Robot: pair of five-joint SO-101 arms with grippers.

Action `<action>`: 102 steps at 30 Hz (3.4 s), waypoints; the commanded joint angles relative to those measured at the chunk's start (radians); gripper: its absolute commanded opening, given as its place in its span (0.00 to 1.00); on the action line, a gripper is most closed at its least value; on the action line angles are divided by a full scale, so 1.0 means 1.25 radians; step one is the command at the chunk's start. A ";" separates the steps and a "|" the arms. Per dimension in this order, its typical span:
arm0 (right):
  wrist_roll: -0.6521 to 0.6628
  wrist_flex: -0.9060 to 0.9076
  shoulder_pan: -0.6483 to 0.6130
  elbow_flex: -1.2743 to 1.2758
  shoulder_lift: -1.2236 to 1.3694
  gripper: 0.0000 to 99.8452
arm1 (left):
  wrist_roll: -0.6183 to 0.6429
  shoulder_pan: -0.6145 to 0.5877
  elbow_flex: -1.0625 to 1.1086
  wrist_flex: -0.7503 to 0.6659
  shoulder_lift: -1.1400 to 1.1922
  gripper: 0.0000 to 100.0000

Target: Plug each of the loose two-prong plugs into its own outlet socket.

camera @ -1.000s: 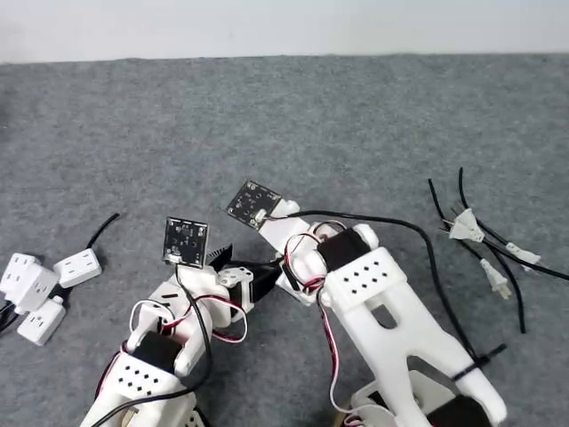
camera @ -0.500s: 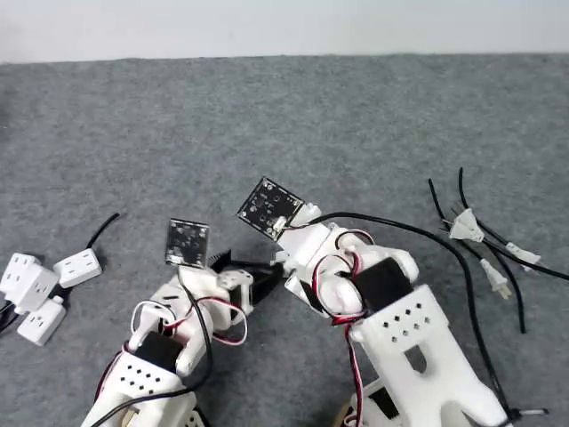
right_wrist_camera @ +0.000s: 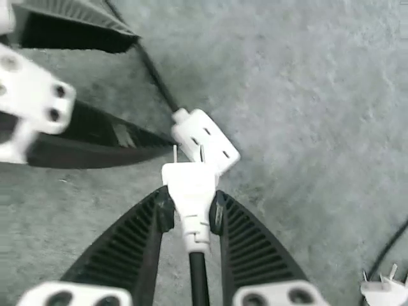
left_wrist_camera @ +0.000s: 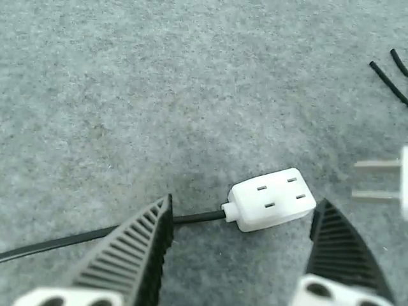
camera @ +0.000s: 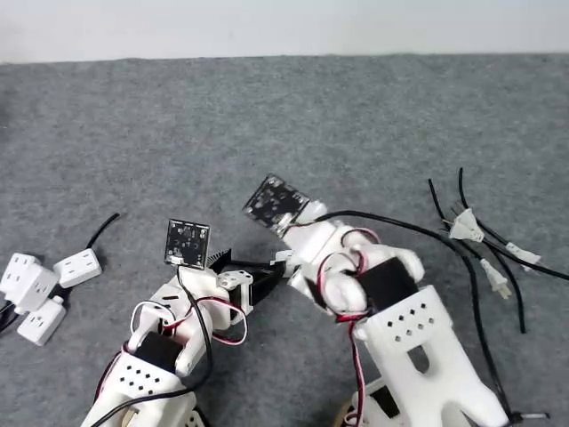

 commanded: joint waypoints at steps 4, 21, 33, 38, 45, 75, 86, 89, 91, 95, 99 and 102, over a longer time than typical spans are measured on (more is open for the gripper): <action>0.059 -0.040 0.041 0.056 -0.018 0.01 | 0.010 -0.056 -0.025 -0.031 -0.009 0.33; 0.053 -0.055 -0.112 0.061 -0.019 0.01 | 0.010 -0.052 -0.025 -0.038 -0.009 0.33; 0.020 -0.089 -0.112 0.027 -0.019 0.01 | 0.010 -0.052 -0.024 -0.038 -0.009 0.33; 0.009 -0.123 -0.112 0.027 -0.023 0.01 | 0.009 -0.048 -0.023 -0.036 -0.007 0.33; 0.007 -0.132 -0.111 0.025 -0.028 0.01 | -0.015 0.038 0.020 -0.038 -0.007 0.33; 0.322 -0.153 0.044 0.020 0.109 0.01 | -0.014 -0.059 0.024 -0.077 -0.007 0.33; 0.485 -0.010 0.045 -0.271 0.423 0.01 | -0.223 -0.059 0.068 -0.079 -0.007 0.33; 0.532 0.061 0.053 -0.354 0.495 0.01 | -0.225 -0.059 0.068 -0.080 -0.007 0.33; 0.550 0.094 0.062 -0.393 0.531 0.01 | -0.226 -0.059 0.068 -0.080 -0.007 0.33; 0.583 0.121 0.066 -0.427 0.582 0.01 | -0.226 -0.059 0.068 -0.080 -0.007 0.33; 0.594 0.111 0.066 -0.433 0.613 0.01 | -0.227 -0.058 0.068 -0.080 -0.007 0.33; 0.594 0.084 0.071 -0.438 0.636 0.01 | -0.227 -0.056 0.068 -0.080 -0.007 0.33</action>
